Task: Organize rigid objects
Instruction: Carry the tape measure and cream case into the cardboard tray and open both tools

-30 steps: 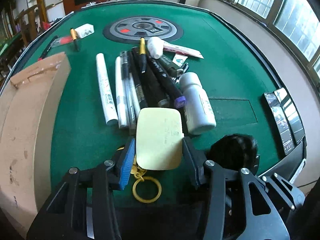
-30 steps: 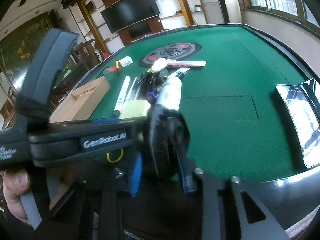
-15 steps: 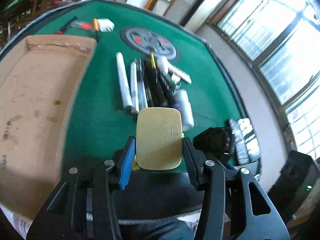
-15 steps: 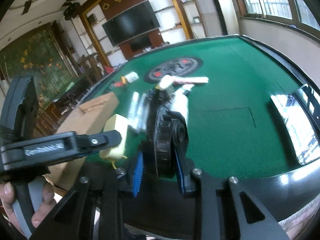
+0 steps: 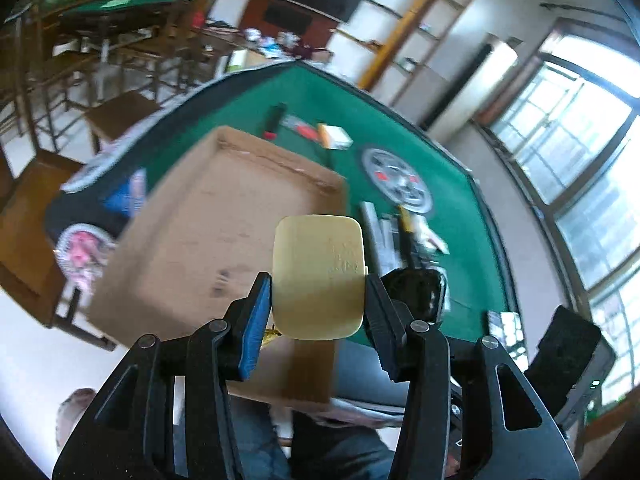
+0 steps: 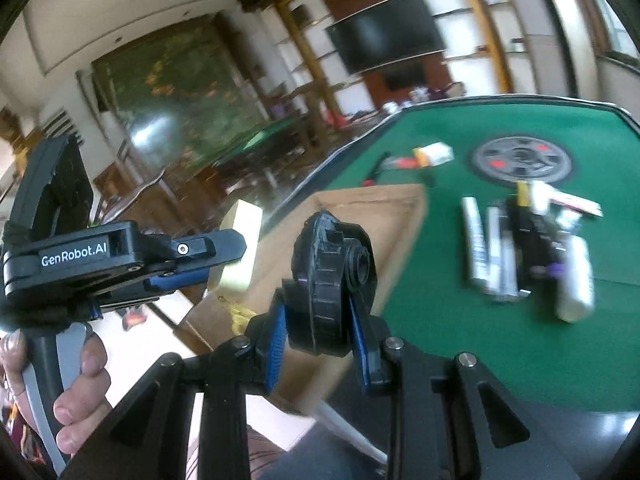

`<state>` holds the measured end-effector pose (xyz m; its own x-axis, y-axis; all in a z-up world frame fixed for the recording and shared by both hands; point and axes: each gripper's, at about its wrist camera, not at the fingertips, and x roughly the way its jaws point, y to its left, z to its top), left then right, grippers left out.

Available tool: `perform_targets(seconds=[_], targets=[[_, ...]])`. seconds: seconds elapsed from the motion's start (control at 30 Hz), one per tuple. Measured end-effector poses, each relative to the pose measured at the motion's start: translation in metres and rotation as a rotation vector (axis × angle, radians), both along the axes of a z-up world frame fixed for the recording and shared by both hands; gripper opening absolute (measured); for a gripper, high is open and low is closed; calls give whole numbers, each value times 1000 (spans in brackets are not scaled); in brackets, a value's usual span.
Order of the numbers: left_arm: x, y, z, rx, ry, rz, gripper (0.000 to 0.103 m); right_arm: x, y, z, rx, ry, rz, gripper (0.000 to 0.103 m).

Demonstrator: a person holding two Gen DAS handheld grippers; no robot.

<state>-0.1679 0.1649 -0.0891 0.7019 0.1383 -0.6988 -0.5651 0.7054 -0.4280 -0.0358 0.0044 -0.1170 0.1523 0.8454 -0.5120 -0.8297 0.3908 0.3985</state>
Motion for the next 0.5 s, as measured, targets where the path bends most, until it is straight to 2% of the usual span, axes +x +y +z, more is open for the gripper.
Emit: perform_targets(seconds=[0.23,0.33,0.43,0.5], targets=[[-3,33,-45,9,134,70,46,-3,53,-23,-114,3,56,29],[1,40,-64,81,223,115,46,-6,64,-33,-159,-20,75,29],[5,46,-77,43,249,101,46,-11,67,-38,-191,-44,67,29],[8,48,-83,49,269,101,46,-15,70,-40,-214,-83,53,29]])
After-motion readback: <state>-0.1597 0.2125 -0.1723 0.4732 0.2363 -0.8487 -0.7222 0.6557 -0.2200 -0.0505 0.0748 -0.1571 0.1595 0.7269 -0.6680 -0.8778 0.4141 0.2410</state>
